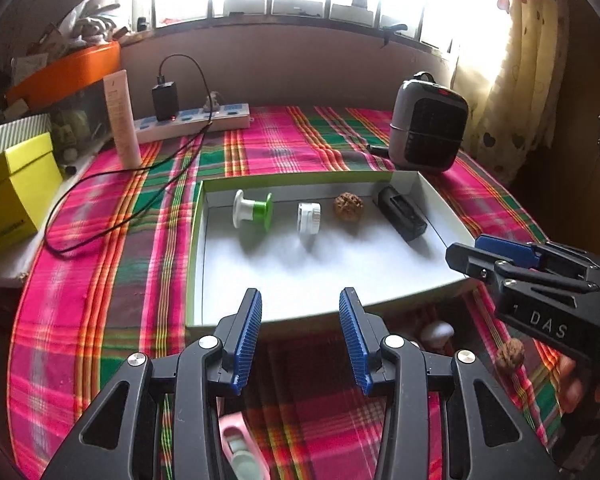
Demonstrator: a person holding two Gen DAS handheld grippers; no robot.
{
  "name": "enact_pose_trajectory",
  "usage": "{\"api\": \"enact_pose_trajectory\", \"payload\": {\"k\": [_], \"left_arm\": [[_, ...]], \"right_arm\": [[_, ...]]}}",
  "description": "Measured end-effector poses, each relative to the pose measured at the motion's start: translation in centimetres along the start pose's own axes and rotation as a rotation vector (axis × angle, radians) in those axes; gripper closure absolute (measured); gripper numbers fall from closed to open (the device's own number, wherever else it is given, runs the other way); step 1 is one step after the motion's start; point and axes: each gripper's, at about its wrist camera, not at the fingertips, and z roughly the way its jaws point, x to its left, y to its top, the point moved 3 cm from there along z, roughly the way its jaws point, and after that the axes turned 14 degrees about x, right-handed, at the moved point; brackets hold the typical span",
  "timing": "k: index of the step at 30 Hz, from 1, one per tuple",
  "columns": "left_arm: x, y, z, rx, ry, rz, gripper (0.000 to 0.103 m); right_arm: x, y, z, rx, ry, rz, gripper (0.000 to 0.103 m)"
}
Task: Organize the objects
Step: 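Withdraw both grippers from the tray toward the objects on the cloth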
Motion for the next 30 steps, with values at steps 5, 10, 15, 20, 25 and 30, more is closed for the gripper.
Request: {"api": "enact_pose_trajectory", "payload": {"k": [5,10,15,20,25,30], "left_arm": [[0.1,-1.1,-0.6,-0.009,0.023,-0.002,0.064],[0.0,-1.9,-0.9,-0.01,0.03,-0.001,0.064],[-0.4,-2.8,-1.3,-0.019,0.043,0.019,0.064],[-0.3,-3.7,-1.7,-0.026,0.038,0.016,0.064],[-0.2,-4.4,-1.9,-0.02,0.023,0.016,0.064],[0.3,-5.3,-1.9,-0.013,0.005,-0.001,0.061]], "right_arm": [[-0.3,-1.1,-0.4,-0.009,0.005,0.012,0.064],[-0.7,-2.1,-0.6,-0.012,0.013,0.028,0.064],[-0.6,-3.3,-1.0,-0.025,0.006,0.022,0.064],[-0.7,-4.4,-1.5,-0.039,0.008,0.016,0.064],[-0.9,-5.5,-1.9,-0.052,0.025,0.014,0.064],[-1.2,-6.6,-2.2,-0.059,0.018,0.008,0.064]]}}
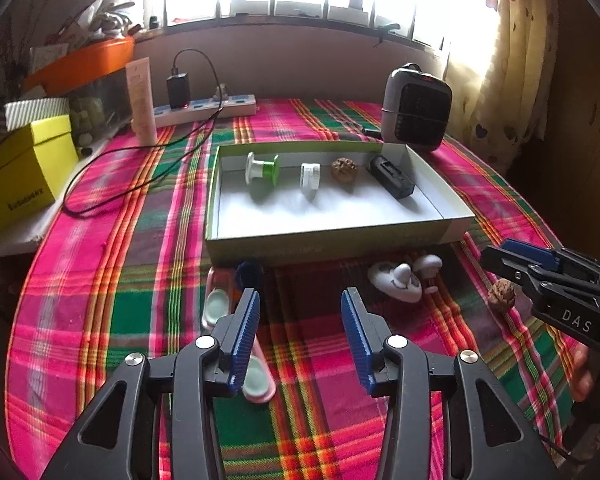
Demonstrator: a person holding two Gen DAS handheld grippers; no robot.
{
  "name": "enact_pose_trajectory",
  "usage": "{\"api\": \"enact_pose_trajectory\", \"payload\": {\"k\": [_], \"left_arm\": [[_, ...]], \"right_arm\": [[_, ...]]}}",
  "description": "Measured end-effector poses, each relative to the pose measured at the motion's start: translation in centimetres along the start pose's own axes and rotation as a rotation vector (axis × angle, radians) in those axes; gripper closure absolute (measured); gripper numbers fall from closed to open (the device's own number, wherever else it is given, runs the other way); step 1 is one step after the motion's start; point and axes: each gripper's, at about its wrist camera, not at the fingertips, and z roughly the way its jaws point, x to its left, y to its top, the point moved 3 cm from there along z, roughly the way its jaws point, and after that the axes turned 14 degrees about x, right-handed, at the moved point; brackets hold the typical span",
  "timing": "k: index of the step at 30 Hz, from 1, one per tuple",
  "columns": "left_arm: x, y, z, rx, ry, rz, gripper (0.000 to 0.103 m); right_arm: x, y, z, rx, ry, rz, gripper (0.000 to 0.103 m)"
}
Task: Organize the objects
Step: 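Withdraw both grippers from the tray toward the objects on the cloth, then grasp the pink-and-white case with the left gripper while the right gripper grasps the walnut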
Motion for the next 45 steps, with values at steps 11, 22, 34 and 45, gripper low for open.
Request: {"api": "enact_pose_trajectory", "payload": {"k": [11,22,34,45], "left_arm": [[1.7,-1.6,0.3,0.016,-0.012,-0.052,0.06],[2.4,-2.6,0.5,0.028,-0.031,-0.062,0.059],[3.1,-3.2,1.0,0.053,-0.042,-0.062,0.058],[3.2,-2.4,2.0,0.069,-0.01,-0.073,0.058]], "right_arm": [[-0.2,-2.1,-0.4,0.001,-0.01,-0.013,0.055],[-0.4,-3.1,0.3,0.02,-0.028,-0.008,0.055],[-1.0,-2.7,1.7,0.081,-0.042,0.005,0.055],[-1.1,-2.5,2.1,0.096,-0.061,0.004,0.055]]}}
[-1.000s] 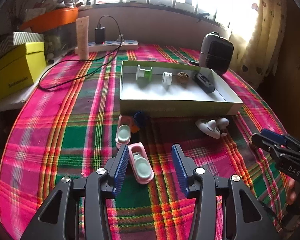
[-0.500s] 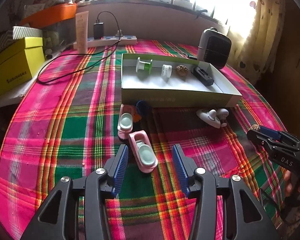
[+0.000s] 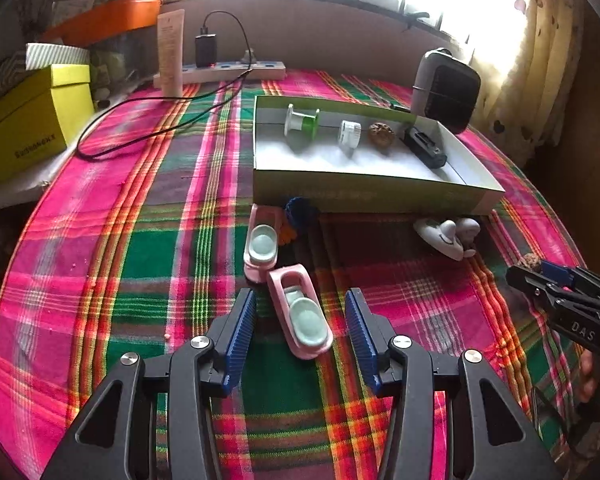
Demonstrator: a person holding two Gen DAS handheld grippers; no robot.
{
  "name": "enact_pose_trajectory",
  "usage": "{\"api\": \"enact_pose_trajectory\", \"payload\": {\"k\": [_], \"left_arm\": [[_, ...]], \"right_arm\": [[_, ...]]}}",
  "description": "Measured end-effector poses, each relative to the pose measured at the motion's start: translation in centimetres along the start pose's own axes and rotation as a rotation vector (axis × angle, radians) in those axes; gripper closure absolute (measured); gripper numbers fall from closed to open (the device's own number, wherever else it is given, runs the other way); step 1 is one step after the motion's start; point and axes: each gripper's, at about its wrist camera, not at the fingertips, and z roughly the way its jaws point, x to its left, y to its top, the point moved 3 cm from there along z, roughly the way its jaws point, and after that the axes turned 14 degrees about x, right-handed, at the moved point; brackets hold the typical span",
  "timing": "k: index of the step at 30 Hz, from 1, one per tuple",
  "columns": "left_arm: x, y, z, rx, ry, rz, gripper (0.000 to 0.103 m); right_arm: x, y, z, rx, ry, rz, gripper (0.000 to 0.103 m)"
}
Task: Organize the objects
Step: 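Grasp the pink-and-white case with the left gripper while the right gripper grasps the walnut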
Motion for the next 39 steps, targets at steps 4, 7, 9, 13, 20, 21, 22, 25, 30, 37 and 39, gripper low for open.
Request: {"api": "enact_pose_trajectory", "payload": {"k": [4,7,9,13,20,21,22,25,30,37,39], "left_arm": [[0.05,0.21,0.13,0.0,0.005,-0.009,0.058],[0.12,0.29,0.18,0.0,0.007,-0.015,0.059],[0.09,0.29,0.21,0.0,0.013,-0.015,0.06],[0.28,0.34,0.25,0.0,0.03,-0.027,0.068],[0.55,0.4,0.23,-0.001,0.032,-0.038,0.073],[0.59,0.42,0.24,-0.002,0.031,-0.04,0.074],[0.63,0.41,0.22,-0.002,0.029,-0.042,0.074],[0.72,0.41,0.23,-0.003,0.029,-0.047,0.076],[0.81,0.4,0.22,-0.002,0.026,-0.048,0.083],[0.81,0.38,0.21,-0.002,0.024,-0.047,0.087],[0.82,0.39,0.21,-0.002,0.025,-0.047,0.087]], "right_arm": [[-0.01,0.17,0.14,0.001,-0.01,0.001,0.055],[0.0,0.16,0.15,0.001,-0.009,0.001,0.055],[0.01,0.15,0.15,0.001,-0.01,0.001,0.055],[-0.05,0.14,0.15,0.001,-0.01,0.001,0.055],[-0.01,0.12,0.12,0.001,-0.008,0.002,0.055],[-0.01,0.11,0.12,0.001,-0.008,0.002,0.055],[-0.01,0.09,0.13,0.001,-0.008,0.002,0.055],[0.02,0.12,0.12,0.001,-0.015,0.002,0.056],[-0.13,0.14,0.03,-0.002,-0.014,0.009,0.063],[-0.14,0.09,-0.06,-0.004,-0.009,0.008,0.071],[-0.16,0.09,-0.04,-0.004,-0.007,0.008,0.071]]}}
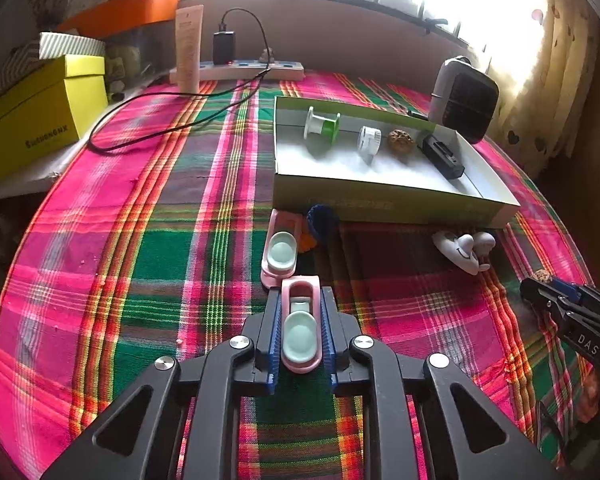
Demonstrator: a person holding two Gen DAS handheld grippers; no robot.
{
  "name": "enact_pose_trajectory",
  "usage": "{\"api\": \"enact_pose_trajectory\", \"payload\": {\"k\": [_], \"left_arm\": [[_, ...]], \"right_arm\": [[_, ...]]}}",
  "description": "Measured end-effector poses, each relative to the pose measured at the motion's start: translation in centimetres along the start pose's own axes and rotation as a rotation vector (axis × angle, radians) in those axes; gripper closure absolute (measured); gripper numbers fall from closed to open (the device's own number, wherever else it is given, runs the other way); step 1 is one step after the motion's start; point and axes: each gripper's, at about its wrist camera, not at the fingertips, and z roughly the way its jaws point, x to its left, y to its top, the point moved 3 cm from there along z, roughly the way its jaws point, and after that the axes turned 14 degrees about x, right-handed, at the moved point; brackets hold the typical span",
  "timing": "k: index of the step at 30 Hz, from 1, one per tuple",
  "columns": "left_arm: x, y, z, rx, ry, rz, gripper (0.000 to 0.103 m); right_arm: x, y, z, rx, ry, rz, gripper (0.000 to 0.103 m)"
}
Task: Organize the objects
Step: 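Grasp the pink-and-white case with the left gripper while the right gripper grasps the walnut, then carry the pink-and-white case and the walnut over the tray with both grippers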
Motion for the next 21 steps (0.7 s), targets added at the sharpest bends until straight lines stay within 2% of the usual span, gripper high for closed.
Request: {"api": "enact_pose_trajectory", "payload": {"k": [21], "left_arm": [[-0.7,-0.53,-0.05,-0.002,-0.008,0.006,0.087]], "right_arm": [[0.5,-0.13,-0.08,0.0,0.01,-0.022,0.071]]}}
